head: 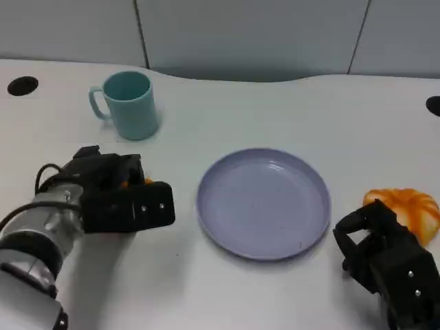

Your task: Grasp the bread from the table and place it into the plate.

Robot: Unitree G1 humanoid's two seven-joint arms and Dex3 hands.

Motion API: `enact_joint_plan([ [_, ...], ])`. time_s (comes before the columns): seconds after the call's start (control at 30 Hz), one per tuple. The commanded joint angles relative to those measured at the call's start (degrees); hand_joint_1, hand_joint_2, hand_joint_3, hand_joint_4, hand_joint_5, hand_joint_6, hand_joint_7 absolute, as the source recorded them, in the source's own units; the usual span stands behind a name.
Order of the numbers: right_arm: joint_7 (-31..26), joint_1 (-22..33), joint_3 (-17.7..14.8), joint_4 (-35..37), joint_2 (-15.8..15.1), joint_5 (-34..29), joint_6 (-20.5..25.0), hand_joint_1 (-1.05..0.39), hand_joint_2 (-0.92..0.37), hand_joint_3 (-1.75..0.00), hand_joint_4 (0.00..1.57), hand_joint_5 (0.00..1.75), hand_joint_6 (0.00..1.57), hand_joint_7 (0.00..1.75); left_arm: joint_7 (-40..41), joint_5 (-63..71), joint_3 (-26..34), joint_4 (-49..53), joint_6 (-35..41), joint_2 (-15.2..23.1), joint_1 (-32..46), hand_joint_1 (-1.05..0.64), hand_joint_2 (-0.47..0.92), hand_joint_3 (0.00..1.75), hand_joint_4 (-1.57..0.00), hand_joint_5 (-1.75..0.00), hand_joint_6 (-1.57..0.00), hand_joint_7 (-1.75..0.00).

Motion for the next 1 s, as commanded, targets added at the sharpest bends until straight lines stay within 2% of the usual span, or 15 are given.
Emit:
enact_joint_plan([
  [0.03,-0.29,0.09,-0.75,0.08,-0.85,0.15,-0.41,-0.21,-0.92,-0.39,0.60,1.75,0.38,1.65,1.33,-1.56,1.49,0.60,-0.75,0.95,1.99,-0.16,0.92,0.10,-0.76,-1.75,-0.61,-1.75],
  [0.33,0.07,0.18,-0.82,-0.21,-0.47,0.67,-0.09,-0.22,-0.92,-0.39,0.62,1.75,0.38,1.66,2.48,-8.43,8.27,-0.37,-5.59,1.83,4.05,-0.14,0.86,0.07,-0.83,-1.75,-0.63,-1.75],
  [0.47,-0.28,0.30,-0.48,0.01,-0.40,0.17,-1.14,-0.24,-0.92,-0.39,0.63,1.75,0.39,1.68,-3.67,-13.77,12.85,-1.59,-12.34,2.68,4.63,-0.18,0.84,0.08,-0.87,-1.75,-0.72,-1.75],
  [0.6,-0.60,0.42,-0.28,-0.49,-0.12,-0.15,-0.52,-0.23,-0.92,-0.39,0.63,1.75,0.38,1.68,-7.11,-16.24,14.70,-3.17,-14.07,2.50,4.44,-0.16,0.82,0.08,-0.83,-1.75,-0.72,-1.75],
  [0.8,-0.09,0.36,-0.43,-0.52,0.03,0.47,-0.36,-0.23,-0.92,-0.40,0.61,1.75,0.37,1.68,-14.45,-24.53,20.25,-8.25,-17.15,-0.07,2.85,-0.21,0.83,0.11,-0.81,-1.75,-0.67,-1.75],
  [1.0,0.08,0.32,-0.35,-1.15,0.34,0.50,0.89,-0.24,-0.92,-0.40,0.60,1.75,0.36,1.68,-15.38,-22.69,17.90,-11.43,-18.86,-2.86,-1.22,-0.16,0.83,0.12,-0.81,-1.75,-0.64,-1.75],
])
